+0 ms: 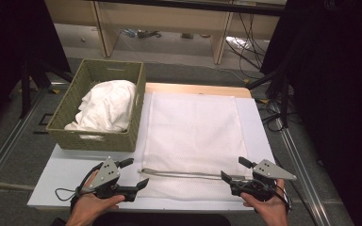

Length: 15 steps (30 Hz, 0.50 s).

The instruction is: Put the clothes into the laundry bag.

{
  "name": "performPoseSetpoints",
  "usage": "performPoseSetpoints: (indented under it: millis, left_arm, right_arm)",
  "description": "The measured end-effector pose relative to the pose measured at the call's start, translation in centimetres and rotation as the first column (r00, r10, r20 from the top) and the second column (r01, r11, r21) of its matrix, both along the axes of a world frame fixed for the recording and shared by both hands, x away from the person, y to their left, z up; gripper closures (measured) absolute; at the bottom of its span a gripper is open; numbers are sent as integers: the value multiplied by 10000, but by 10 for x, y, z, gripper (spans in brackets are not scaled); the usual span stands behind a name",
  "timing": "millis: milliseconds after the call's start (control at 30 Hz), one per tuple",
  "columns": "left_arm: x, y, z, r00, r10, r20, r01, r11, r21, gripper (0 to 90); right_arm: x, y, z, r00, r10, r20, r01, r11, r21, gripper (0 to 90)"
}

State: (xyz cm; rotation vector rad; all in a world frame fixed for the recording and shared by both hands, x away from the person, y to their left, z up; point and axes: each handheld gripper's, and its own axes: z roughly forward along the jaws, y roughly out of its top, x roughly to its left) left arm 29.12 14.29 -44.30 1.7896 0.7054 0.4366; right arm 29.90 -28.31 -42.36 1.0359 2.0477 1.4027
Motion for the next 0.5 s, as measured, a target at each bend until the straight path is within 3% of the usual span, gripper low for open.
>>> performPoseSetpoints:
  millis: [33,67,133,200,500]
  left_arm:
    - [0,0,0,10000,-5,3,5,10000,7,174]
    - [0,0,0,10000,-15,10,15,10000,23,174]
    - [0,0,0,10000,-19,-43,19,10000,15,174]
    - [0,0,0,10000,-26,15,26,9999,98,174]
    - [0,-1,0,10000,10,-41,-10,10000,25,174]
  right_arm:
    - [0,1,-1,10000,58,-75,-57,9999,117,164]
    - [-1,0,0,9999,-131,-52,130,9999,-49,164]
    - [0,0,0,9999,92,-97,-92,10000,-5,165]
    - [0,-1,1,10000,-52,-3,52,9997,-238,164]
    - [0,1,0,9999,14,-162,-16,9999,-138,165]
